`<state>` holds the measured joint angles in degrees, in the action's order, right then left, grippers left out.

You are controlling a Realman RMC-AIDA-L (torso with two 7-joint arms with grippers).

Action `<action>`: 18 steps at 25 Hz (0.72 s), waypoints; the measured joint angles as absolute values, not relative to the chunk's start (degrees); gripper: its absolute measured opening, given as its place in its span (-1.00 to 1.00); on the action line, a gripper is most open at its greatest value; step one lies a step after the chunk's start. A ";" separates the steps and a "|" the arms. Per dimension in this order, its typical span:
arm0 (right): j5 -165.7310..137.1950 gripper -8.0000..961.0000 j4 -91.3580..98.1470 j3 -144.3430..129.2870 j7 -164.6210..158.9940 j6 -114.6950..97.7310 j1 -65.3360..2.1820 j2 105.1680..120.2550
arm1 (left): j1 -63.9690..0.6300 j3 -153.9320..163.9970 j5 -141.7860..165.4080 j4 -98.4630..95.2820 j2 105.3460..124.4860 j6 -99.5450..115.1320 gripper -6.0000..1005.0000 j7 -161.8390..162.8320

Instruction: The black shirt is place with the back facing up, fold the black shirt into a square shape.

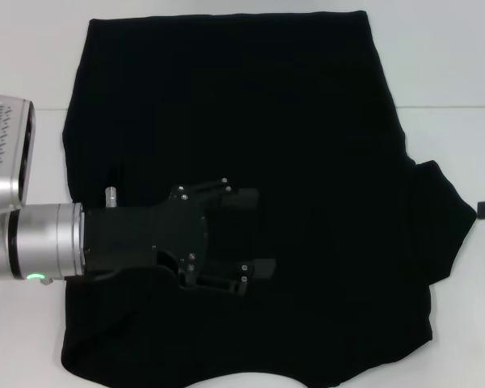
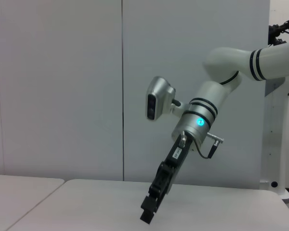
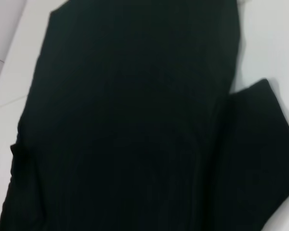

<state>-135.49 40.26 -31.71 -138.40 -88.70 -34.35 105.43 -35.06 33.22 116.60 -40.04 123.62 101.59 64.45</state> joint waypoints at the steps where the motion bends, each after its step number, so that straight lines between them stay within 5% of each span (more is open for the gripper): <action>1: -136.06 0.84 39.70 -31.73 -138.53 -88.08 -34.49 105.54 | -34.94 33.23 116.63 -40.07 123.65 101.64 0.89 64.32; 18: -137.82 0.83 28.81 -36.46 -137.88 -73.25 -38.42 107.55 | -34.89 33.24 116.69 -39.82 123.66 100.62 0.89 64.42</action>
<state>-137.82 28.81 -36.47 -137.88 -73.25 -38.42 107.55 -34.89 33.24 116.69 -39.81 123.66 100.62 64.42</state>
